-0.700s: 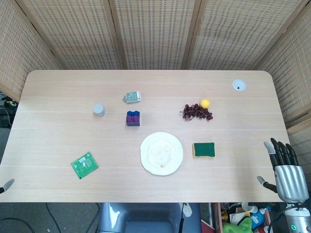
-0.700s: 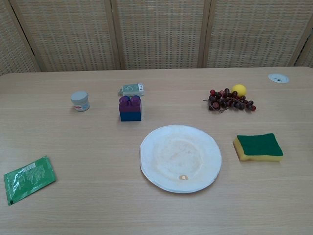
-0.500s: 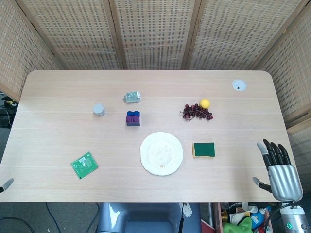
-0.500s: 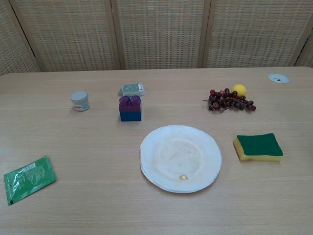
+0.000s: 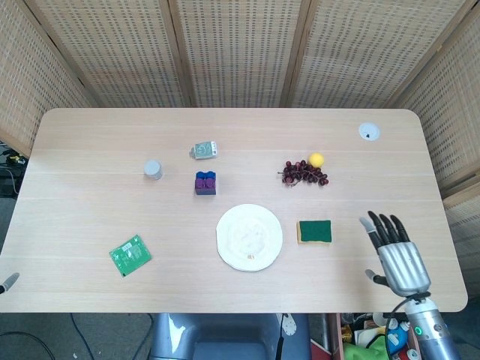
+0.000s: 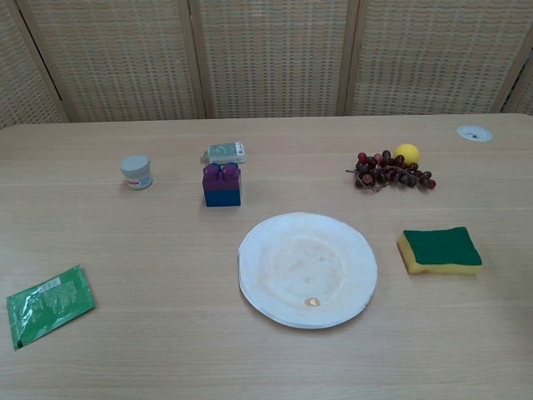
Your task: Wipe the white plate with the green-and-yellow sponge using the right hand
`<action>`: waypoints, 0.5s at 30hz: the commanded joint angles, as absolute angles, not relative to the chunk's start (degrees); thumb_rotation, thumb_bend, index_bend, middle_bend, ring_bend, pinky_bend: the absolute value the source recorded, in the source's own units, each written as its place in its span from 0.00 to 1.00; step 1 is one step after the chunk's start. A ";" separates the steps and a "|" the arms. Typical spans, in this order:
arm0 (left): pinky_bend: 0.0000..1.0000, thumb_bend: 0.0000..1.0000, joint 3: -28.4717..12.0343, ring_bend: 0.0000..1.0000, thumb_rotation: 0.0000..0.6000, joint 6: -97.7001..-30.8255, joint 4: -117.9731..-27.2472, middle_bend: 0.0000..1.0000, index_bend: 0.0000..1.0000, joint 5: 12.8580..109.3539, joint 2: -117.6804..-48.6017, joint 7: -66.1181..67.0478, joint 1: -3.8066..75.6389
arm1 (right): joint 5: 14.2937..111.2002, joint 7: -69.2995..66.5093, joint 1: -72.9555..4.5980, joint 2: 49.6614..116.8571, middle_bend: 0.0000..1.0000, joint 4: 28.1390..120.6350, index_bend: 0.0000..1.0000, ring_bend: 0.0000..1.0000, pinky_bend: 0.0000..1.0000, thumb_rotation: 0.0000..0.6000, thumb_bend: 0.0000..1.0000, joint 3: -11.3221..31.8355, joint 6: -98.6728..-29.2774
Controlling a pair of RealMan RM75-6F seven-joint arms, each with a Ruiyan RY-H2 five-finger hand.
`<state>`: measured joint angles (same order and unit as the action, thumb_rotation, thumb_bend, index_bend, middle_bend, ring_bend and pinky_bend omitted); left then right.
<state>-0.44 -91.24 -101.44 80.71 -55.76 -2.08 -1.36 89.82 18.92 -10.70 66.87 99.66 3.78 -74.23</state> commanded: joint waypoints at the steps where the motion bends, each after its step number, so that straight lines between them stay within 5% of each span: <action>1: 0.00 0.00 -1.21 0.00 1.00 -89.47 -101.84 0.00 0.00 79.07 -56.26 -0.39 -0.34 | 88.87 20.73 -18.66 70.10 0.00 98.12 0.00 0.00 0.09 1.00 0.02 6.71 -65.47; 6: 0.00 0.00 -2.03 0.00 1.00 -86.60 -102.15 0.00 0.00 76.51 -56.06 0.40 0.77 | 81.73 21.29 -23.84 75.49 0.00 93.11 0.00 0.00 0.10 1.00 0.03 8.71 -56.89; 15: 0.00 0.00 -3.17 0.00 1.00 -83.99 -102.12 0.00 0.00 74.40 -55.42 -0.78 1.78 | 71.25 31.38 -29.57 85.64 0.02 81.17 0.06 0.00 0.15 1.00 0.04 10.42 -51.39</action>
<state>-3.07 -84.21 -102.18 74.55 -55.49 -0.74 1.64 73.69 28.37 -27.52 82.44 84.60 9.71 -53.02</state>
